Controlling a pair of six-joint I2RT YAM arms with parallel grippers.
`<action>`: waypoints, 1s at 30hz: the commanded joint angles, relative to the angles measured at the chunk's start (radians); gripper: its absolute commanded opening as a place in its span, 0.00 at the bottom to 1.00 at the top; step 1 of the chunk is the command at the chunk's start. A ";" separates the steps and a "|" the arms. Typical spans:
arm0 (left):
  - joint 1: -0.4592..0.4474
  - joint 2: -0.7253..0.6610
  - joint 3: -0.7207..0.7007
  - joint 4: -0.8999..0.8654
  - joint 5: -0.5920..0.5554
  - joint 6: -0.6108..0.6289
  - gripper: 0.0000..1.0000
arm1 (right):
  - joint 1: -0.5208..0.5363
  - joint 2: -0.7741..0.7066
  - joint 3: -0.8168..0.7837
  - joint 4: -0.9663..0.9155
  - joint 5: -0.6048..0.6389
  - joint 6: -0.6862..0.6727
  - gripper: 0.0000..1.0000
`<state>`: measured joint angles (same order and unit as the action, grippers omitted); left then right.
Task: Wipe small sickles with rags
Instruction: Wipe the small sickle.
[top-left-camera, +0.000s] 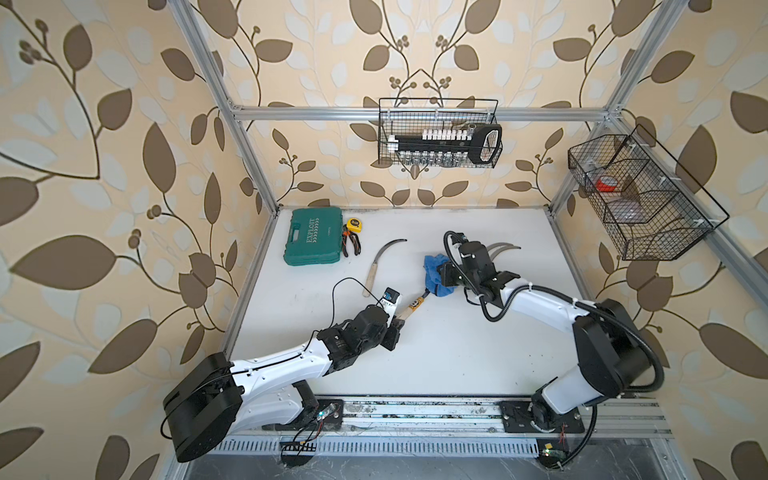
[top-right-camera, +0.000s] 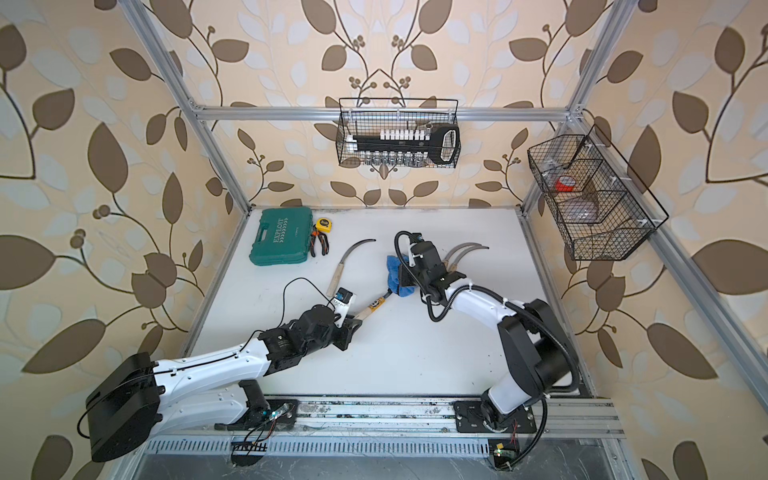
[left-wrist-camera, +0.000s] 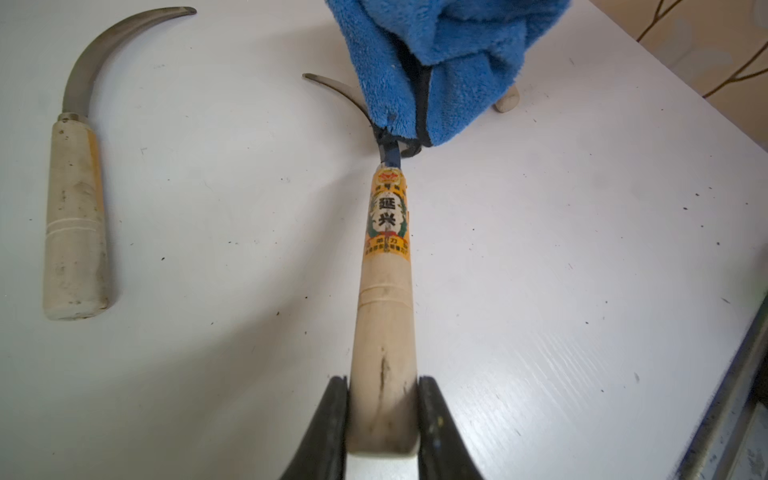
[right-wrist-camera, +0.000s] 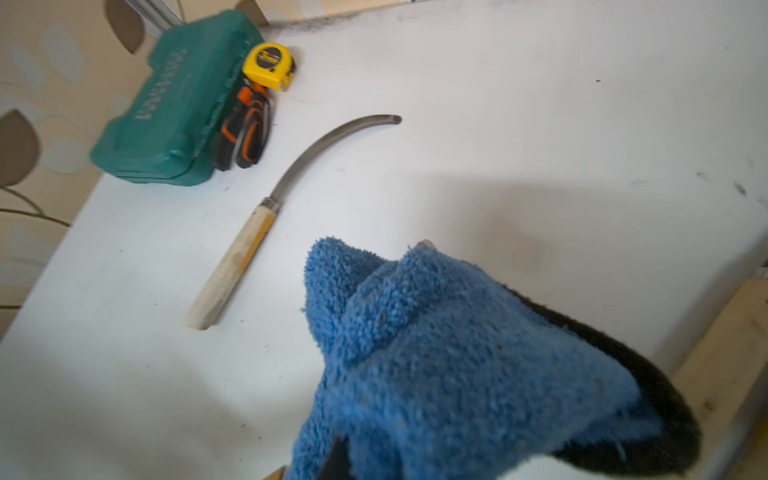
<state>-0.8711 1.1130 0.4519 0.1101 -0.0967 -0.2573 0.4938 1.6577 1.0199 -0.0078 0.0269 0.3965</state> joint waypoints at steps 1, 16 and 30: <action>-0.003 -0.027 -0.012 0.043 0.022 -0.006 0.00 | -0.017 0.121 0.136 -0.100 0.095 -0.051 0.00; -0.003 -0.028 -0.021 0.036 0.008 -0.030 0.00 | -0.077 0.081 0.229 -0.070 0.100 -0.076 0.00; -0.003 -0.034 -0.005 0.001 -0.035 -0.040 0.00 | 0.009 0.451 0.401 -0.172 0.206 -0.304 0.00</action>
<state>-0.8711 1.1057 0.4358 0.1020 -0.1001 -0.2832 0.4713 2.0861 1.3796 -0.1345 0.1925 0.1604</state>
